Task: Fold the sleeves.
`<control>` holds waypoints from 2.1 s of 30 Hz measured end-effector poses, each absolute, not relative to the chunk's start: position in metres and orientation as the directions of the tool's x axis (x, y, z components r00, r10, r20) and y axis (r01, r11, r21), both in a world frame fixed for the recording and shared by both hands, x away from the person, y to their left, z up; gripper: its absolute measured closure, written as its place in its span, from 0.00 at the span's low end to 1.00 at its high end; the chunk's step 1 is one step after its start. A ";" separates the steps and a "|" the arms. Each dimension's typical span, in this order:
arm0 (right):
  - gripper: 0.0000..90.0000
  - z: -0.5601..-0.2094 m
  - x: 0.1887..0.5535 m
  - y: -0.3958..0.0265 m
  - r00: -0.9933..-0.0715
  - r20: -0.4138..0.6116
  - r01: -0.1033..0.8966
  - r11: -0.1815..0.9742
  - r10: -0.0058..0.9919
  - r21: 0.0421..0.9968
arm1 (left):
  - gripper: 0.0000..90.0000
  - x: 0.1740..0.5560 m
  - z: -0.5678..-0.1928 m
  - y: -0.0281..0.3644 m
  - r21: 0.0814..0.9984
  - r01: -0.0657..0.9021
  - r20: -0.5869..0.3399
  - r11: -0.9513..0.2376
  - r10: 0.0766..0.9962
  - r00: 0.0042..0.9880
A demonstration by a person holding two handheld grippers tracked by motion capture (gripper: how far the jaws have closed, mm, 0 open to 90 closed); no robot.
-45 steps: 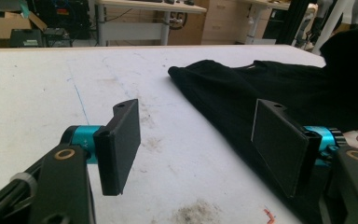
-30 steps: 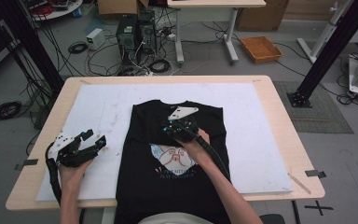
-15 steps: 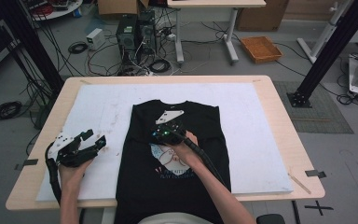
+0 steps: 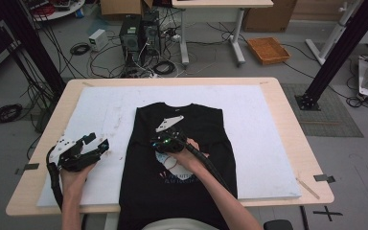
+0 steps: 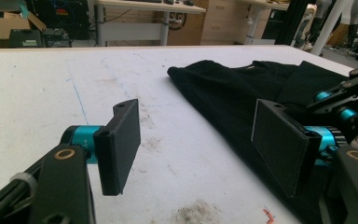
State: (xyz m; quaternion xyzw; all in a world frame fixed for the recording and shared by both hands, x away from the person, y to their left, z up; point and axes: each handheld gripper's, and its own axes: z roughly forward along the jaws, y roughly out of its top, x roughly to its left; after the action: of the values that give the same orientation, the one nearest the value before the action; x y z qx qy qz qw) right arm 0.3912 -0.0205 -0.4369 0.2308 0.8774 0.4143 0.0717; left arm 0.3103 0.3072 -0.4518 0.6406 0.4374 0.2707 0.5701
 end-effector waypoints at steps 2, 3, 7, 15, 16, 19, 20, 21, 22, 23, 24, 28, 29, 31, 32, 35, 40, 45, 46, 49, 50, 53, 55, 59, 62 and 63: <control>0.82 -0.441 0.392 -0.019 -0.888 0.077 0.351 0.559 0.454 0.752 | 0.36 0.310 -0.452 0.307 0.967 0.252 -0.153 0.033 0.869 0.471; 0.77 -0.441 0.392 -0.018 -0.890 0.092 0.357 0.559 0.446 0.748 | 0.36 0.310 -0.452 0.307 0.967 0.252 -0.150 0.031 0.869 0.472; 0.63 -0.430 0.388 -0.022 -0.895 0.155 0.365 0.485 0.419 0.795 | 0.36 0.310 -0.452 0.308 0.967 0.252 -0.152 0.032 0.868 0.472; 0.80 -0.415 0.391 -0.040 -0.859 0.090 0.350 0.450 0.504 0.822 | 0.36 0.310 -0.452 0.307 0.967 0.252 -0.148 0.028 0.869 0.472; 0.80 -0.419 0.394 -0.039 -0.856 0.091 0.361 0.463 0.509 0.810 | 0.36 0.310 -0.452 0.307 0.967 0.252 -0.150 0.030 0.869 0.472; 0.80 -0.431 0.398 -0.032 -0.858 0.096 0.382 0.501 0.505 0.776 | 0.36 0.310 -0.452 0.307 0.967 0.252 -0.151 0.031 0.869 0.472; 0.80 -0.435 0.399 -0.028 -0.860 0.097 0.385 0.513 0.500 0.768 | 0.36 0.310 -0.452 0.307 0.967 0.251 -0.152 0.033 0.869 0.470; 0.80 -0.439 0.398 -0.025 -0.861 0.093 0.387 0.527 0.500 0.757 | 0.36 0.310 -0.452 0.307 0.967 0.251 -0.150 0.031 0.869 0.471; 0.80 -0.441 0.398 -0.022 -0.862 0.080 0.383 0.539 0.500 0.750 | 0.36 0.310 -0.452 0.307 0.967 0.252 -0.150 0.031 0.869 0.472; 0.80 -0.443 0.398 -0.019 -0.863 0.073 0.379 0.547 0.499 0.746 | 0.36 0.310 -0.452 0.307 0.967 0.252 -0.150 0.031 0.869 0.472; 0.80 -0.444 0.397 -0.017 -0.866 0.071 0.377 0.553 0.496 0.743 | 0.36 0.310 -0.452 0.307 0.967 0.251 -0.151 0.032 0.869 0.472; 0.79 -0.445 0.394 -0.014 -0.893 0.062 0.342 0.584 0.445 0.736 | 0.36 0.310 -0.452 0.307 0.968 0.251 -0.150 0.031 0.868 0.473; 0.79 -0.444 0.393 -0.015 -0.897 0.057 0.335 0.589 0.439 0.735 | 0.36 0.310 -0.452 0.307 0.968 0.251 -0.150 0.031 0.868 0.473; 0.79 -0.442 0.393 -0.016 -0.896 0.068 0.342 0.583 0.439 0.737 | 0.36 0.310 -0.452 0.307 0.968 0.250 -0.148 0.028 0.869 0.473; 0.79 -0.441 0.393 -0.018 -0.891 0.055 0.338 0.577 0.451 0.744 | 0.36 0.310 -0.452 0.307 0.968 0.251 -0.148 0.028 0.869 0.473; 0.78 -0.438 0.393 -0.020 -0.873 0.032 0.332 0.545 0.486 0.770 | 0.36 0.310 -0.452 0.307 0.967 0.252 -0.148 0.028 0.869 0.473; 0.76 -0.437 0.398 -0.012 -0.870 0.071 0.345 0.502 0.487 0.793 | 0.36 0.310 -0.452 0.307 0.967 0.252 -0.147 0.026 0.869 0.473; 0.81 -0.447 0.399 -0.003 -0.870 0.057 0.360 0.551 0.490 0.753 | 0.36 0.310 -0.452 0.307 0.967 0.252 -0.148 0.028 0.869 0.473; 0.87 -0.446 0.399 -0.004 -0.866 0.066 0.369 0.542 0.497 0.755 | 0.36 0.310 -0.452 0.307 0.967 0.252 -0.148 0.028 0.869 0.473; 0.98 -0.438 0.398 -0.009 -0.861 0.071 0.361 0.506 0.504 0.784 | 0.36 0.310 -0.452 0.307 0.967 0.252 -0.148 0.028 0.869 0.473; 0.98 -0.434 0.396 -0.012 -0.859 0.075 0.355 0.483 0.506 0.801 | 0.36 0.310 -0.452 0.307 0.967 0.252 -0.148 0.028 0.869 0.473; 0.98 -0.424 0.391 -0.019 -0.856 0.086 0.332 0.416 0.509 0.847 | 0.36 0.310 -0.452 0.307 0.967 0.253 -0.150 0.030 0.869 0.471; 0.98 -0.425 0.390 -0.020 -0.857 0.059 0.309 0.420 0.512 0.853 | 0.36 0.310 -0.452 0.307 0.968 0.251 -0.146 0.027 0.869 0.472; 0.74 -0.439 0.394 -0.015 -0.865 0.063 0.341 0.490 0.499 0.802 | 0.36 0.310 -0.452 0.307 0.967 0.251 -0.150 0.030 0.869 0.471; 0.70 -0.442 0.395 -0.014 -0.860 0.067 0.354 0.498 0.505 0.791 | 0.36 0.310 -0.452 0.307 0.968 0.251 -0.150 0.031 0.869 0.472; 0.70 -0.441 0.394 -0.017 -0.855 0.067 0.353 0.483 0.515 0.801 | 0.36 0.310 -0.452 0.307 0.967 0.252 -0.151 0.032 0.869 0.472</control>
State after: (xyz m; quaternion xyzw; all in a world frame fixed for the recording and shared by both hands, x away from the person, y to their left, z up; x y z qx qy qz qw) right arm 0.3939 -0.0166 -0.4411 0.2536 0.8561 0.4408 0.0917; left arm 0.3102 0.3074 -0.4518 0.6411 0.4370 0.2705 0.5700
